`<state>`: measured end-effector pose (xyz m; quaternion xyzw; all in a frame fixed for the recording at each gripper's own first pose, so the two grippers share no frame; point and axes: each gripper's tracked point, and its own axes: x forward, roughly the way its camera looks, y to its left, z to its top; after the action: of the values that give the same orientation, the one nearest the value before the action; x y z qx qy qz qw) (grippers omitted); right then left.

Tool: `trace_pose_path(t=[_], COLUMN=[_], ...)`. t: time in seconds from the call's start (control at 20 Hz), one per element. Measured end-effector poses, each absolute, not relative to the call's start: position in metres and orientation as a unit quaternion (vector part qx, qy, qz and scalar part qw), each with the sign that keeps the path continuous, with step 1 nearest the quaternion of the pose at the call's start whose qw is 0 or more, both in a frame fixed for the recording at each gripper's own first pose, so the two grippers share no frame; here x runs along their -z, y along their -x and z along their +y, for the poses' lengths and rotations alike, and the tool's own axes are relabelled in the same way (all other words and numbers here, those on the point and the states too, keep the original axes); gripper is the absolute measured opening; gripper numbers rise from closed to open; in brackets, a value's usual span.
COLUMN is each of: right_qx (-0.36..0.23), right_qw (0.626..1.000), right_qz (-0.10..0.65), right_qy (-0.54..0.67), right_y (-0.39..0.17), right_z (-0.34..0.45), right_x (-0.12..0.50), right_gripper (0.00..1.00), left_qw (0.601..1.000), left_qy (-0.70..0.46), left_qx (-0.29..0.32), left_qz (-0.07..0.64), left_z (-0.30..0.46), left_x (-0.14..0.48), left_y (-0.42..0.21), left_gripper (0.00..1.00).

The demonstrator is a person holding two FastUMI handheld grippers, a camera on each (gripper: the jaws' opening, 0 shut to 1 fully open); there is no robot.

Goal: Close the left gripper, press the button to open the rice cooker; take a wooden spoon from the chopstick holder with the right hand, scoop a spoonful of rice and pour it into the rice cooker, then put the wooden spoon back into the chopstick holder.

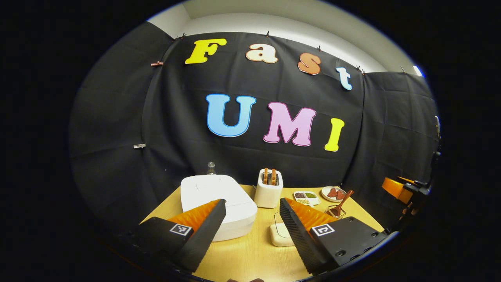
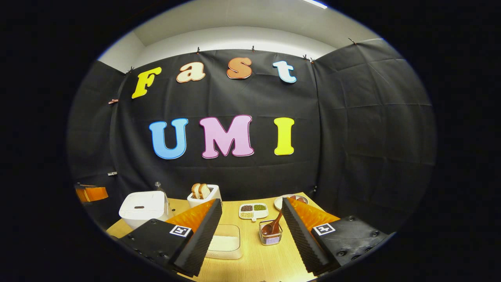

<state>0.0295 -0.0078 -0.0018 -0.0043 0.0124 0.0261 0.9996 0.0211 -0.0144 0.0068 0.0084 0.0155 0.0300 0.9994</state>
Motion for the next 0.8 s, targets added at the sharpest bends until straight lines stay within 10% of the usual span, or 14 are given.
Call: trace_pose_path(t=[0.4, 0.8], right_qx=[-0.012, 0.006], right_qw=[1.0, 0.999], right_qz=[0.015, 0.018], right_qy=[0.006, 0.036], right_y=[-0.024, -0.014], right_z=[-0.015, -0.015], right_x=[0.008, 0.016], right_gripper=[0.97, 0.97], left_qw=[0.998, 0.997], left_qy=[-0.019, -0.002], left_qx=[-0.048, -0.016], left_qz=[0.023, 0.073], left_z=[0.031, 0.077], left_x=[-0.035, -0.018], left_y=[-0.063, -0.13], left_gripper=[0.92, 0.34])
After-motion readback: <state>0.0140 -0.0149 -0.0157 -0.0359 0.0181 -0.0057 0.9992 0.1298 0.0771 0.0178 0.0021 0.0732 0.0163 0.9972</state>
